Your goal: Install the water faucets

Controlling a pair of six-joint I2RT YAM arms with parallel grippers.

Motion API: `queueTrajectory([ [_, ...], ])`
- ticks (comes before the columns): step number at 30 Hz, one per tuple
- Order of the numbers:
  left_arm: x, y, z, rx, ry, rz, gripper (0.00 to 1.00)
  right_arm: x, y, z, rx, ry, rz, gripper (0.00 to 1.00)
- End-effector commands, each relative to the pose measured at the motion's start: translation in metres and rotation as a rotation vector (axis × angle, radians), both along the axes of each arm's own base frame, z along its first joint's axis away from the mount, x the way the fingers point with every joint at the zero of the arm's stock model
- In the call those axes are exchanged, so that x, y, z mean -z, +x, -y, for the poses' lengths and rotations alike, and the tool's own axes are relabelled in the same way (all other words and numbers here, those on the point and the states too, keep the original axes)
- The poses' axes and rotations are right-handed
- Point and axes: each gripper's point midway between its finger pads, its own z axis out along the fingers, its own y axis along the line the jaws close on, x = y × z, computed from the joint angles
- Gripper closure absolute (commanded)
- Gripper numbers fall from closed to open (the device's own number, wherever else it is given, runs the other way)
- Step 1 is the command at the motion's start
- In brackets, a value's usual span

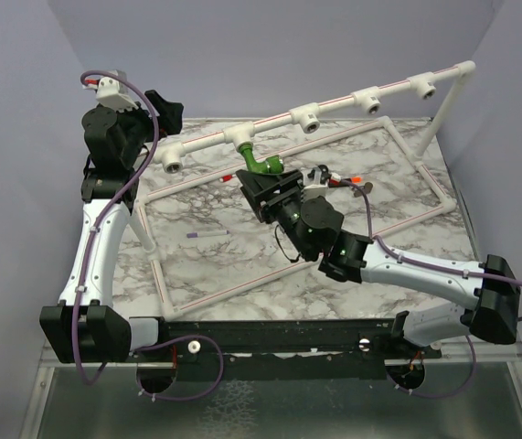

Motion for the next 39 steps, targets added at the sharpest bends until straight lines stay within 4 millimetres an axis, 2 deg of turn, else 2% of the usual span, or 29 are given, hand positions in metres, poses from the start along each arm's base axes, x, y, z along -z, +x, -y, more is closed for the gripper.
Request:
queueTrajectory([
  [1,0.114,-0.003,0.001,0.013,-0.007,-0.346,0.01,0.011,-0.015,-0.005,-0.073,-0.093,0.051,0.39],
  [14,0.114,-0.003,0.002,0.013,-0.007,-0.345,0.01,0.003,-0.028,0.025,-0.068,-0.215,0.169,0.34],
  [22,0.115,-0.003,0.002,0.016,-0.009,-0.349,0.01,-0.016,-0.033,0.065,0.011,-0.395,0.362,0.35],
  [28,0.114,-0.003,0.001,0.012,-0.007,-0.347,0.01,-0.035,-0.034,0.092,0.089,-0.629,0.564,0.34],
  [34,0.114,-0.003,0.001,0.012,-0.007,-0.347,0.01,-0.056,-0.031,0.11,0.151,-0.905,0.765,0.34],
  [37,0.114,-0.003,0.002,0.013,-0.007,-0.347,0.01,-0.068,-0.033,0.113,0.169,-1.061,0.918,0.32],
  [39,0.115,-0.003,0.002,0.014,-0.008,-0.348,0.01,-0.076,-0.039,0.108,0.144,-1.159,1.061,0.3],
])
